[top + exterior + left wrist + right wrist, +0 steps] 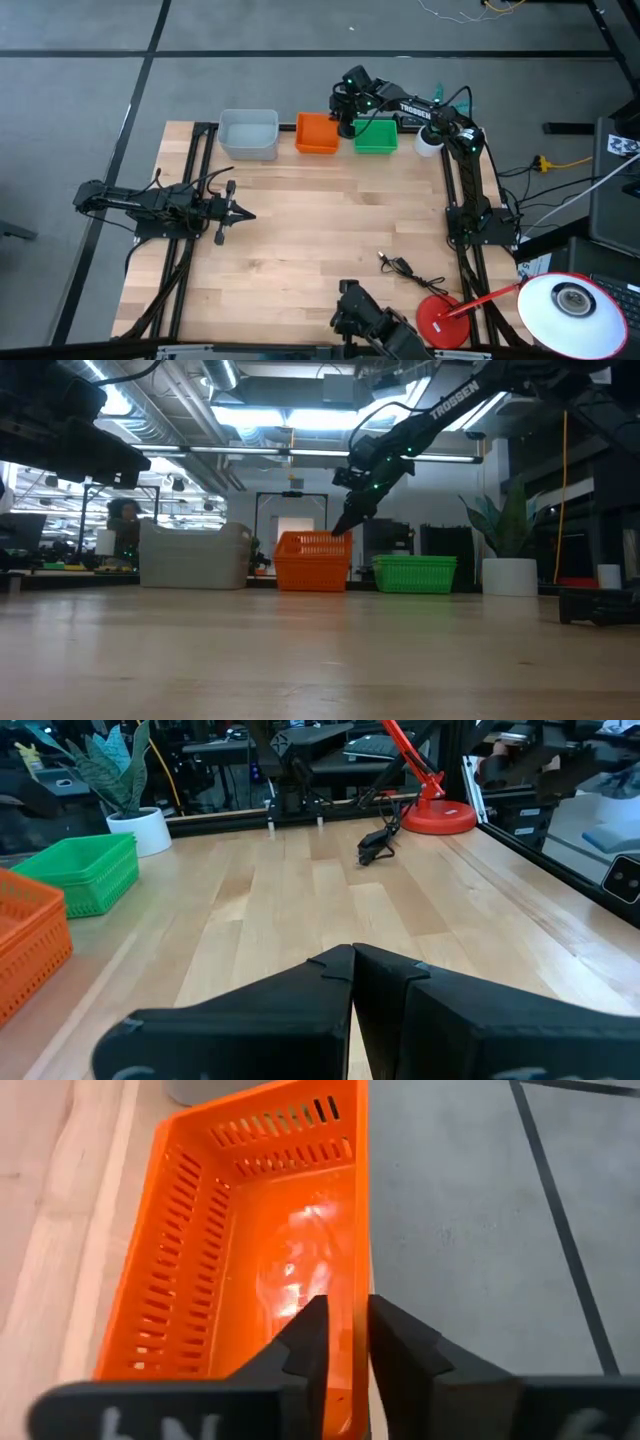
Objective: Stack baskets by color
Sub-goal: Stack the bottom orange bin on top of the top orange bin
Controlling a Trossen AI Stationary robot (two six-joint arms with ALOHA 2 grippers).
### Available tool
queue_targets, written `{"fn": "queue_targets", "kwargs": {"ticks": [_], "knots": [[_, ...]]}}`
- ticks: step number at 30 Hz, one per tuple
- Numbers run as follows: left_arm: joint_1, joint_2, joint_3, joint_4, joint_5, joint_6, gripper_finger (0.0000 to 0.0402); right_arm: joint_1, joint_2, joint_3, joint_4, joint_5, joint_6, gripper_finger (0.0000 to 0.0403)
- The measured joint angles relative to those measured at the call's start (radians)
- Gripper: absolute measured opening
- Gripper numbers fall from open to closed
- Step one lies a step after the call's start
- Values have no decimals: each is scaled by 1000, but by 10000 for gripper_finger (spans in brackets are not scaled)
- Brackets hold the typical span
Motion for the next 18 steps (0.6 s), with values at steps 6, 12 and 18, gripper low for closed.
{"fn": "queue_targets", "kwargs": {"ticks": [6,12,18], "knots": [[0,0,0,0,0,0,0,6,0,0,10,0,0,94],[0,0,0,0,0,0,0,36,-6,27,-12,1,0,94],[0,0,0,0,0,0,0,88,-7,61,104,135,-1,91]]}}
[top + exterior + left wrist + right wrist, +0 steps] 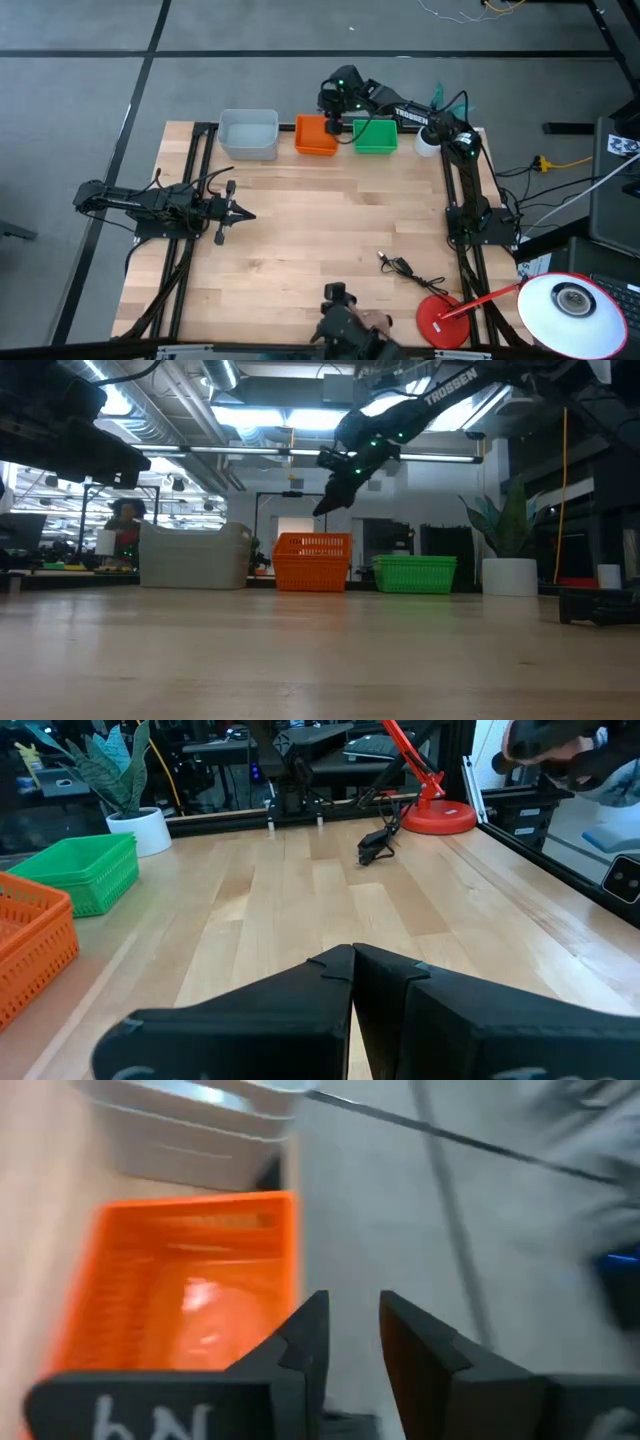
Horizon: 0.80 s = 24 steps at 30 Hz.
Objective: Stack baskets by color
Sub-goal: Stack the bottom orange bin on top of the top orange bin
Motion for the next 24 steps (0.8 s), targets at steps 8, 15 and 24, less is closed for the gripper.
{"fn": "queue_targets", "kwargs": {"ticks": [8,15,24], "knots": [[0,0,0,0,0,0,0,81,73,-8,106,336,-78,78],[0,0,0,0,0,0,0,86,146,-9,187,441,-82,71],[0,0,0,0,0,0,0,116,90,-8,92,348,-47,71]]}}
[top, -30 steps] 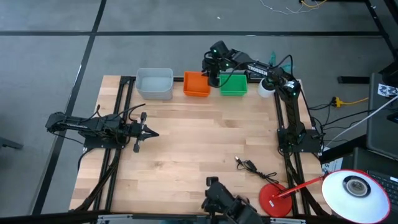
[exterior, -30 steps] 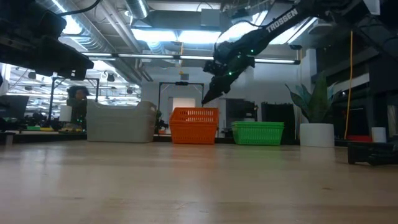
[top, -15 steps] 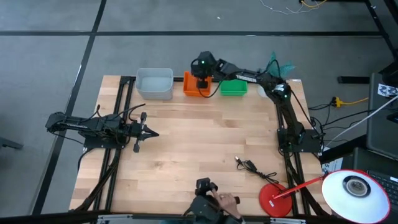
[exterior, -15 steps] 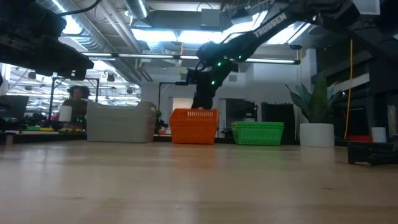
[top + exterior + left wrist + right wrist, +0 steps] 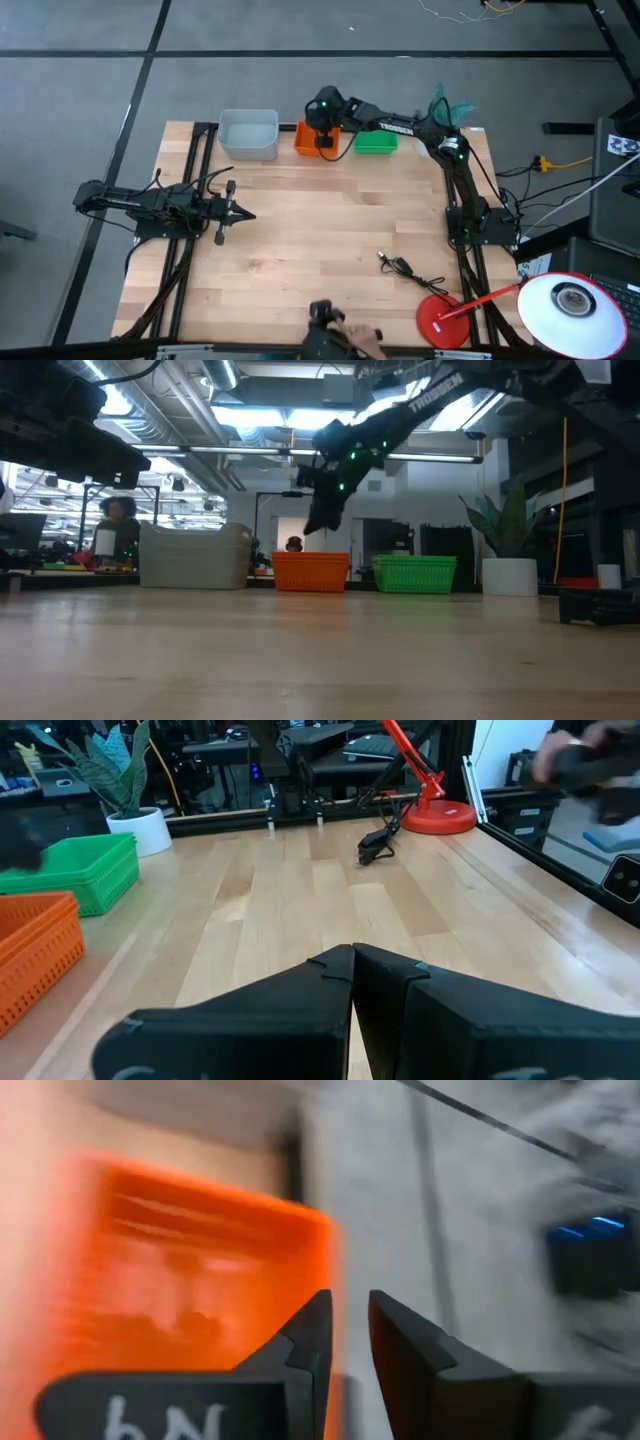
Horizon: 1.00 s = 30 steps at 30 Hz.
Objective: Stack baskets by color
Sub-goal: Stack the bottom orange bin on top of the top orange bin
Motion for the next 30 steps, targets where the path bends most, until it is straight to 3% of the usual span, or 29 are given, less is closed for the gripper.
{"fn": "queue_targets", "kwargs": {"ticks": [7,9,18,30], "knots": [[0,0,0,0,-1,0,0,75,-62,1,-318,-431,76,71],[0,0,0,0,-1,0,0,94,-61,0,-381,-499,59,71],[0,0,0,0,0,0,0,86,-26,0,-439,-306,106,71],[0,0,0,0,-1,0,0,35,12,0,-422,-276,130,71]]}}
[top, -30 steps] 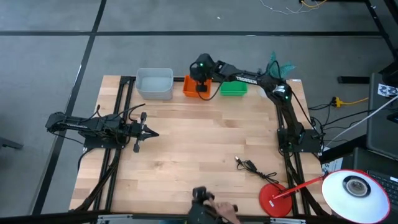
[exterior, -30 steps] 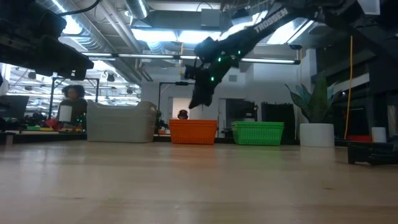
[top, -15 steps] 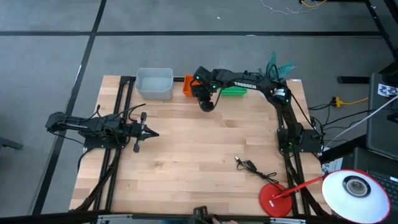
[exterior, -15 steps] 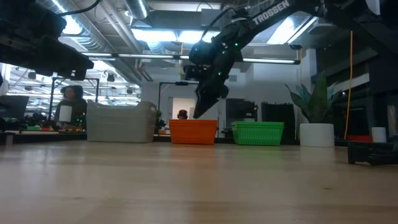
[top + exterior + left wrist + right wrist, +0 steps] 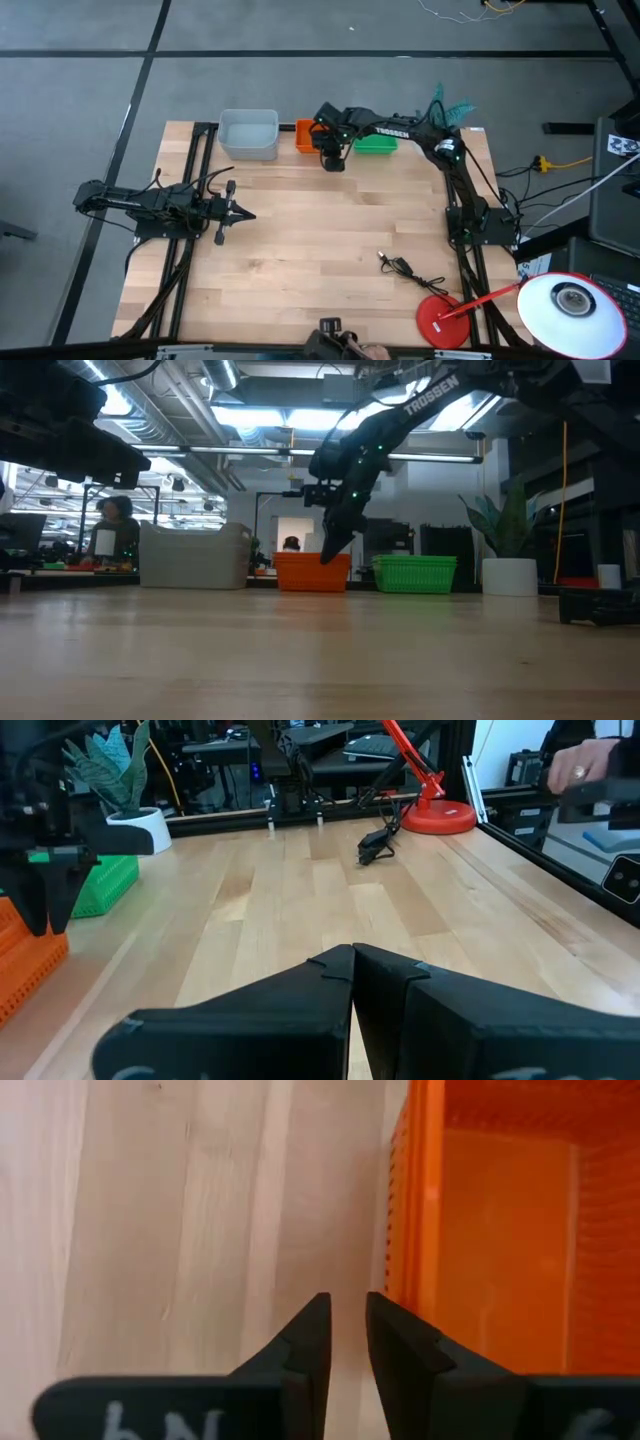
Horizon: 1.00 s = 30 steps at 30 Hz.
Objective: Stack baskets by color
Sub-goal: Stack the bottom orange bin on top of the top orange bin, then return to Home Position
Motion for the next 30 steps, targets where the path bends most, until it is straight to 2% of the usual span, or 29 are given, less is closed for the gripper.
{"fn": "queue_targets", "kwargs": {"ticks": [9,14,18,24,30], "knots": [[0,0,0,0,0,0,0,7,9,0,16,-4,43,71],[0,0,0,0,0,0,0,42,3,0,-3,-5,185,71],[0,0,0,0,0,0,0,96,-48,0,-25,-5,300,71],[0,0,0,0,0,0,0,205,-129,0,-70,-5,365,71],[0,0,0,0,0,0,0,319,-145,-4,-157,-5,430,71]]}}
